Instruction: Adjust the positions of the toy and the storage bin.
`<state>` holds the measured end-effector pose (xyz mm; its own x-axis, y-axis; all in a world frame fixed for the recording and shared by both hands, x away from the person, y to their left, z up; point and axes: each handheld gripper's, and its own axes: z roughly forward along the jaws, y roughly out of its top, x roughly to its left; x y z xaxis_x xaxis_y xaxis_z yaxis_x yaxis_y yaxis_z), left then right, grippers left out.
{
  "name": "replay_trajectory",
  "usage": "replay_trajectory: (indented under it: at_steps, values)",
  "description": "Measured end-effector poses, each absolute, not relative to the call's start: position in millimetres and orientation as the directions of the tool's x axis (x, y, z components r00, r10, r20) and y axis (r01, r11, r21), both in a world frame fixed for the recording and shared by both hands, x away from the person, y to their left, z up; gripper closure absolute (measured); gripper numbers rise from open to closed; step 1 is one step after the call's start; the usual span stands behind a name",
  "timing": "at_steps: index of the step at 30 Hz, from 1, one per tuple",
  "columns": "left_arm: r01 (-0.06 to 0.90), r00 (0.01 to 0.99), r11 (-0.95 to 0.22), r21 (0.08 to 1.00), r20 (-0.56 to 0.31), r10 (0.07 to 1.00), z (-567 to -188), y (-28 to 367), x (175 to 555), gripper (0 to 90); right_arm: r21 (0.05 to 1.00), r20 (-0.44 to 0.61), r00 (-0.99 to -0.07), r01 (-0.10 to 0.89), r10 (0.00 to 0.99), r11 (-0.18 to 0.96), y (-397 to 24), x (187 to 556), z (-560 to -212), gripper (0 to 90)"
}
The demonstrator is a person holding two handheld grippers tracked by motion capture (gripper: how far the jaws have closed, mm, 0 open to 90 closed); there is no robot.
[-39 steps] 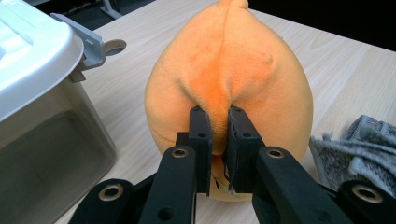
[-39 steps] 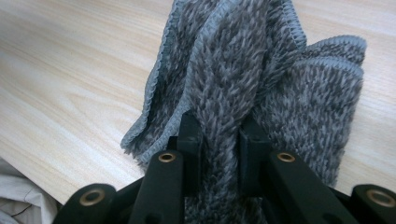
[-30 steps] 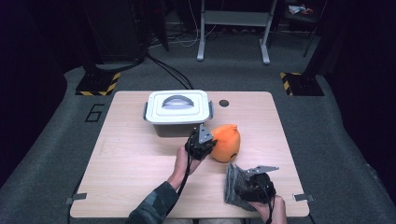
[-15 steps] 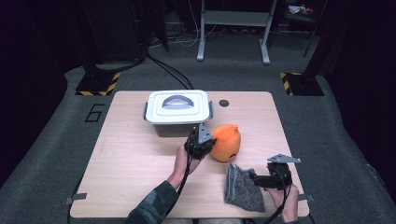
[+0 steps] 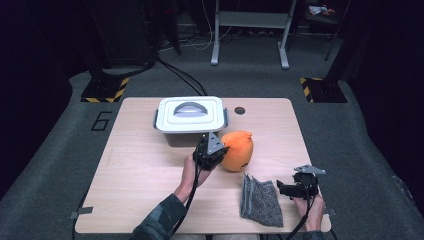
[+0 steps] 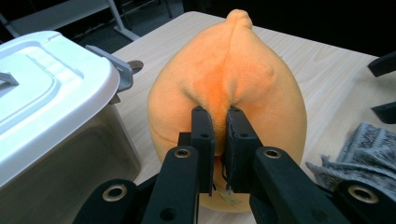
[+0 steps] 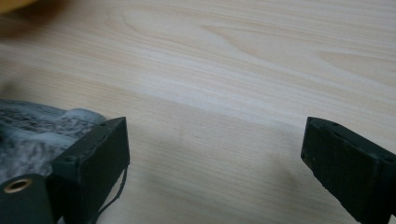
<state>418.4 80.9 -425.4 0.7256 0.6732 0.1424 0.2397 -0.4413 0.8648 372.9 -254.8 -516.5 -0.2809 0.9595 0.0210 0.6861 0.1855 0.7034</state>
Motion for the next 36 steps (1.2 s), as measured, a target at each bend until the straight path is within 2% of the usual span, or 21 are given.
replay_trajectory:
  at_steps: [15, 36]
  values:
    - [0.235, 0.709, -0.451, 0.861, 0.166, 0.685, -414.2, 110.7, 395.7, 83.5, 0.723, -0.01, -0.277, 0.662, 0.961, 0.198, -256.9, 379.8, -525.1, 5.5]
    - [0.271, 0.636, -0.436, 0.859, 0.18, 0.75, -408.3, 179.0, 363.7, 83.4, 0.718, 0.005, -0.281, 0.669, 0.96, 0.192, -260.0, 382.4, -528.3, 4.2]
